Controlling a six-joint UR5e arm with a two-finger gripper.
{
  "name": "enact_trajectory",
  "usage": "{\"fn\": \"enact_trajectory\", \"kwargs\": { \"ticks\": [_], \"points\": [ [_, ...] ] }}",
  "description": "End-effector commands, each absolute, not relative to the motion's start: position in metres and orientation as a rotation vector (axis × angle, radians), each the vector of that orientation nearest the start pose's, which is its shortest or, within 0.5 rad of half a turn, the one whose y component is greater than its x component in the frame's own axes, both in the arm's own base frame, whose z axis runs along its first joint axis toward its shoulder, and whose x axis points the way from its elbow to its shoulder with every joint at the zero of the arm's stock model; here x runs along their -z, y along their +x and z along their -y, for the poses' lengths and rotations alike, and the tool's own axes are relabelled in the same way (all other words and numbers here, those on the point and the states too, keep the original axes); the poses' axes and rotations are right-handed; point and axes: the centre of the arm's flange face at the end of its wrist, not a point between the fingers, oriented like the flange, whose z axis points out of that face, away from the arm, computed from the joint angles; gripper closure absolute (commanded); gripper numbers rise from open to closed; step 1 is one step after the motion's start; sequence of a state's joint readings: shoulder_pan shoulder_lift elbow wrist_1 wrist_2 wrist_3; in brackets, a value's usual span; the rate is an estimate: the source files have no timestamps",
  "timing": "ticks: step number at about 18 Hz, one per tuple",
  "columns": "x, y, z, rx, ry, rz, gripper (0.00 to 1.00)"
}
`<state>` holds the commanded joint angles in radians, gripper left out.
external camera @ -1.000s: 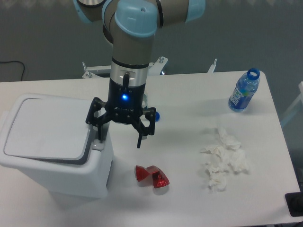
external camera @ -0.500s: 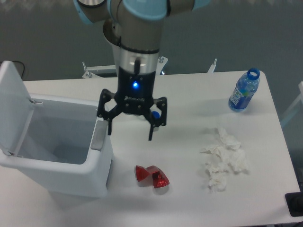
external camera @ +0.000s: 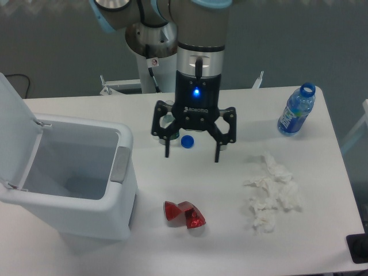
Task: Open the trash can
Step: 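Lift the gripper away from the trash can as the lid swings up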
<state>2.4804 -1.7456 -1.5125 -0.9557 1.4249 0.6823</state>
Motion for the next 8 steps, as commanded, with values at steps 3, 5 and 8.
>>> {"fn": "enact_trajectory", "kwargs": {
  "ticks": [3, 5, 8],
  "points": [
    [-0.487, -0.387, -0.482, -0.404, -2.712, 0.183, 0.00],
    [-0.478, -0.393, -0.480, -0.460, -2.764, 0.135, 0.00],
    [-0.476, -0.394, -0.479, -0.502, -2.794, 0.081, 0.00]
  ]
}}
